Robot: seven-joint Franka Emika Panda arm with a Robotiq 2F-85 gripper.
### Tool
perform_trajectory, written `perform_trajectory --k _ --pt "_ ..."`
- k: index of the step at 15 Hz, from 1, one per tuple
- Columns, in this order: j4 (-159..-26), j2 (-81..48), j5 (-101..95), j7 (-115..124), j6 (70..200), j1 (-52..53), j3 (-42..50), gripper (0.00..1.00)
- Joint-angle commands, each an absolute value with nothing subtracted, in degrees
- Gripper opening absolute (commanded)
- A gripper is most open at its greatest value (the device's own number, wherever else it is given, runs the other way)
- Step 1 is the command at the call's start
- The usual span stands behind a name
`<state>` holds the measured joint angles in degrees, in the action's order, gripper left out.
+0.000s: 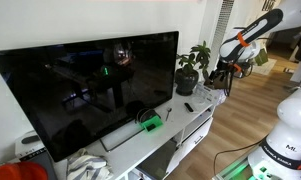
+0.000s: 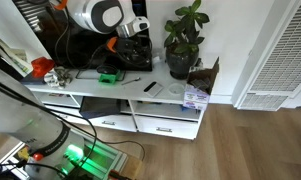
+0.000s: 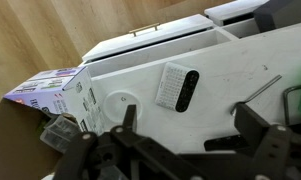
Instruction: Move the plastic lid to the left
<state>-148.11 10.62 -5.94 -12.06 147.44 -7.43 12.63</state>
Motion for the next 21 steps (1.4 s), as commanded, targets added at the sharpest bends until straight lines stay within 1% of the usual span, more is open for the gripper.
perform_trajectory --k 1,5,8,9,12,17,20,21 --pt "-142.5 0.8 -3.0 -14.8 150.3 -7.8 13.0 1.0" --pt "-137.5 -7.6 1.3 -20.1 154.9 -9.0 11.9 1.0" --pt "-133.6 -12.2 5.2 -23.9 154.1 -11.7 10.3 1.0" --pt "-136.9 -9.0 1.6 -20.1 154.5 -10.7 10.6 1.0" --pt "-134.4 -12.1 2.5 -21.5 154.5 -12.3 10.0 1.0" --pt "-134.0 -12.3 2.5 -21.5 154.5 -12.3 9.8 1.0" --pt "-130.3 -17.4 4.2 -19.7 155.9 -12.5 8.9 1.0" --pt "-128.9 -19.0 4.2 -19.3 154.5 -12.7 8.6 1.0"
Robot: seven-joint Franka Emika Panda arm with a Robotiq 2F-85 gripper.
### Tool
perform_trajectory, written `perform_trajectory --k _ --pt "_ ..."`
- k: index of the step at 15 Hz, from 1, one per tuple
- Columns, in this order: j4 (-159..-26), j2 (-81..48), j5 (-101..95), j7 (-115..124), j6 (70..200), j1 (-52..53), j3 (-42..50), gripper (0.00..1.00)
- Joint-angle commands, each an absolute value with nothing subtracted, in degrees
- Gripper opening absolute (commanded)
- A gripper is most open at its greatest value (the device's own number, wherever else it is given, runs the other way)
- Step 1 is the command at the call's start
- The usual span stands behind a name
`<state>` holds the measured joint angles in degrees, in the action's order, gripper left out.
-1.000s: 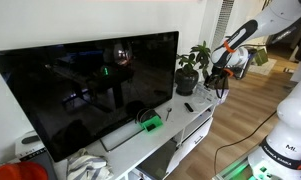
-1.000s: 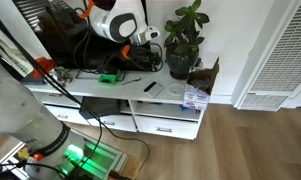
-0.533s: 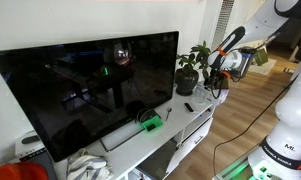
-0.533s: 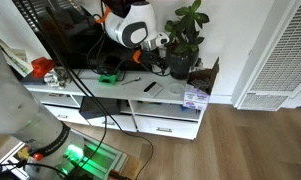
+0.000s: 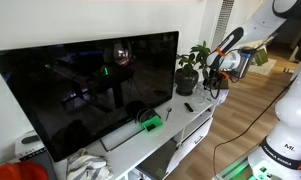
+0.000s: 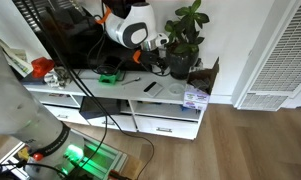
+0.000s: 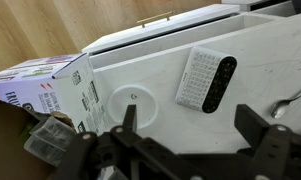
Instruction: Move the plastic lid to the left
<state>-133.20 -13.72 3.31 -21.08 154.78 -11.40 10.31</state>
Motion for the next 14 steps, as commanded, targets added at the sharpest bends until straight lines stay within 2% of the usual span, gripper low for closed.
perform_trajectory --k 1,7,14 --pt "-127.6 -21.1 4.7 -18.9 155.7 -13.1 8.0 1.0" --pt "-119.0 -33.5 5.6 -17.6 160.8 -16.6 3.7 1.0" --pt "-107.2 -45.4 4.6 -15.6 160.3 -19.6 1.7 1.0"
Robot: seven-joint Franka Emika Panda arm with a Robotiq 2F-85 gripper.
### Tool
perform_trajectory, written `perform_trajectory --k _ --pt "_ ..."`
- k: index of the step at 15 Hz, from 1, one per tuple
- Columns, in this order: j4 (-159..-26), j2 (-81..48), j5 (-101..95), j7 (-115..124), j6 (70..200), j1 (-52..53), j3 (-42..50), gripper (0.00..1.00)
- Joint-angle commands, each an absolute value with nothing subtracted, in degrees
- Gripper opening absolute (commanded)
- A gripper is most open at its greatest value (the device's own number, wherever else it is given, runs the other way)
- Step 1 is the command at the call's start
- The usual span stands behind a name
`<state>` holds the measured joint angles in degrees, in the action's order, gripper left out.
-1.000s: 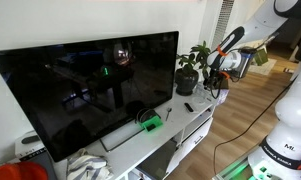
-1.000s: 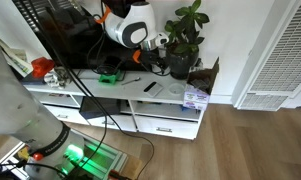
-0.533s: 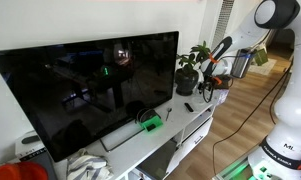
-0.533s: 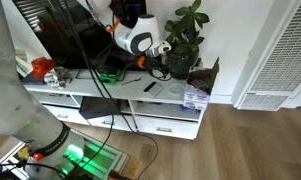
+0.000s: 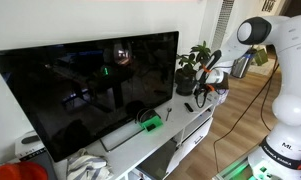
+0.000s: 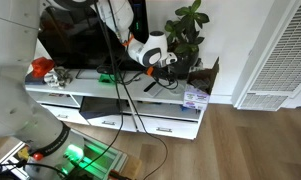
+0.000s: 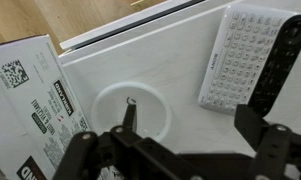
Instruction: Move the plastic lid to the left
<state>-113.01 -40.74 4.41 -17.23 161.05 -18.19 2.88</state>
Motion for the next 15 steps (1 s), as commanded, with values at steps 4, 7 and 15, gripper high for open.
perform_trajectory --k 4,7,15 --pt "-100.7 -50.4 4.6 -10.6 159.0 -18.0 3.1 1.0" --pt "-96.9 -53.5 4.8 -6.9 157.8 -17.2 3.4 1.0" --pt "-89.5 -59.1 5.1 -3.4 154.8 -17.4 3.2 0.71"
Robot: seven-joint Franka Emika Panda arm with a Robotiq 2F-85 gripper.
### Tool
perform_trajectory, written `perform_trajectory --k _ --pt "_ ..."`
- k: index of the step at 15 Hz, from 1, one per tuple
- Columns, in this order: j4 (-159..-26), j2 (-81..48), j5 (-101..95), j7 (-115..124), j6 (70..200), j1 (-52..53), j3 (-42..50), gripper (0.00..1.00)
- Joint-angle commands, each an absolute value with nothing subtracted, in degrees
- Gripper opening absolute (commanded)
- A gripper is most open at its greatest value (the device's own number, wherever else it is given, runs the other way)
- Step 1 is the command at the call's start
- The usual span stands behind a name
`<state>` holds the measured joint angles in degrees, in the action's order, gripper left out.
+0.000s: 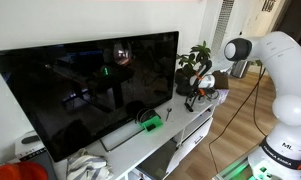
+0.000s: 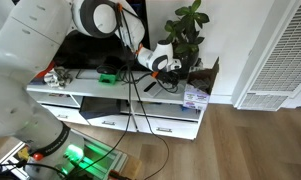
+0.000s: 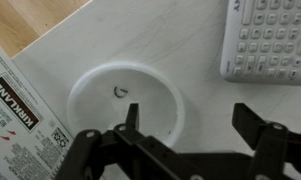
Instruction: Move the plastic lid to the left
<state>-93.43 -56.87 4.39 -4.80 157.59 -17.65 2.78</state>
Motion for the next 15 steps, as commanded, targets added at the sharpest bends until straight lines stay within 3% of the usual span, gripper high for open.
perform_trajectory --k 1,10,15 --pt "-88.8 -59.5 4.9 -3.6 154.1 -17.5 3.1 0.68" --pt "-86.1 -61.2 4.4 -4.4 152.2 -17.4 3.2 0.03" --pt "-91.1 -56.2 4.4 -6.4 152.5 -17.8 2.0 0.01"
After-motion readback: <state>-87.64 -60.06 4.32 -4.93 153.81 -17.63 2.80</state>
